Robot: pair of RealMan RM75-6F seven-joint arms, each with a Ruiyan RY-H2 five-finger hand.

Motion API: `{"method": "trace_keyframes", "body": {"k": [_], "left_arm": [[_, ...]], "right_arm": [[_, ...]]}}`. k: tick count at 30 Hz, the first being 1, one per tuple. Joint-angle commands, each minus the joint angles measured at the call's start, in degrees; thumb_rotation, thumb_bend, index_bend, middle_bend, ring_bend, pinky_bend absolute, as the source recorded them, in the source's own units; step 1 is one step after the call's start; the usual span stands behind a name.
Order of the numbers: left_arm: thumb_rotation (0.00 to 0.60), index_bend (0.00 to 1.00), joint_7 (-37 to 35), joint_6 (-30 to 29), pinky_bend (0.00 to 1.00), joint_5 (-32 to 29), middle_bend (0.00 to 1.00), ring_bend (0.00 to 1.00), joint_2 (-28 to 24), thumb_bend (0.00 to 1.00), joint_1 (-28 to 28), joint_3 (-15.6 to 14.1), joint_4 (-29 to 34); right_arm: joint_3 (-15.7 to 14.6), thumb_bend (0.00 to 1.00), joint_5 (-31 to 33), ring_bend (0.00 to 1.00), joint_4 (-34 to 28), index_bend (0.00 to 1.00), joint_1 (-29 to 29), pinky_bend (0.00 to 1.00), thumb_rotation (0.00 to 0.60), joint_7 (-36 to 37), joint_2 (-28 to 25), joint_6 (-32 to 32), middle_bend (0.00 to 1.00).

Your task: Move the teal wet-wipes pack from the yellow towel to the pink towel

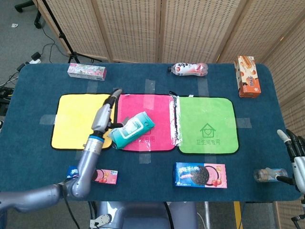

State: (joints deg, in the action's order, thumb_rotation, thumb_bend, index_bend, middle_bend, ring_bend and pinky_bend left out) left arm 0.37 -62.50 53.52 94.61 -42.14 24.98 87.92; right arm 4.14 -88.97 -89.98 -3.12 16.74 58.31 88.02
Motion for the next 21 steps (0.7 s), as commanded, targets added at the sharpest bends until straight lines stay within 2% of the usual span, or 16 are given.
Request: {"method": "trace_keyframes", "body": {"k": [1,6,10,15,17,21], "left_arm": [[0.6,0.0,-2.75,-2.83,0.0,10.64,0.0,0.0,-15.9,0.0,9.06,-6.38,5.64],[0.6,0.0,-4.37,-6.44,0.0,16.93,0.0,0.0,-26.24,0.0,16.41,-12.49,5.14],[0.6,0.0,-8.97,-11.98,0.0,20.97,0.0,0.0,-30.05,0.0,22.38,-16.02,3.47],[0.6,0.0,-18.14,-19.44,0.0,25.53,0.0,0.0,-29.76,0.0,29.25,-19.7,-1.76],[0.6,0.0,-18.41,-21.98,0.0,26.64,0.0,0.0,-29.69,0.0,31.63,-21.13,-3.89],[0.6,0.0,-18.66,-23.92,0.0,28.37,0.0,0.0,-31.4,0.0,34.12,-22.93,-2.66]], "right_arm": [[-0.3,0.0,-0.63,0.0,-0.27,0.0,0.03,0.0,0.6,-0.54,0.1,0.32,0.0],[0.05,0.0,-0.36,0.0,-0.22,0.0,0.07,0.0,0.6,-3.65,0.92,0.92,0.0],[0.13,0.0,-0.27,0.0,-0.34,0.0,0.05,0.0,0.6,-5.73,1.51,1.08,0.0],[-0.04,0.0,-1.32,0.0,-0.89,0.0,0.58,0.0,0.6,-8.47,2.18,2.72,0.0],[-0.23,0.0,-1.95,0.0,-1.14,0.0,0.75,0.0,0.6,-9.77,2.55,3.3,0.0],[-0.53,0.0,-2.71,0.0,-1.57,0.0,0.94,0.0,0.6,-11.51,2.96,3.8,0.0]]}}
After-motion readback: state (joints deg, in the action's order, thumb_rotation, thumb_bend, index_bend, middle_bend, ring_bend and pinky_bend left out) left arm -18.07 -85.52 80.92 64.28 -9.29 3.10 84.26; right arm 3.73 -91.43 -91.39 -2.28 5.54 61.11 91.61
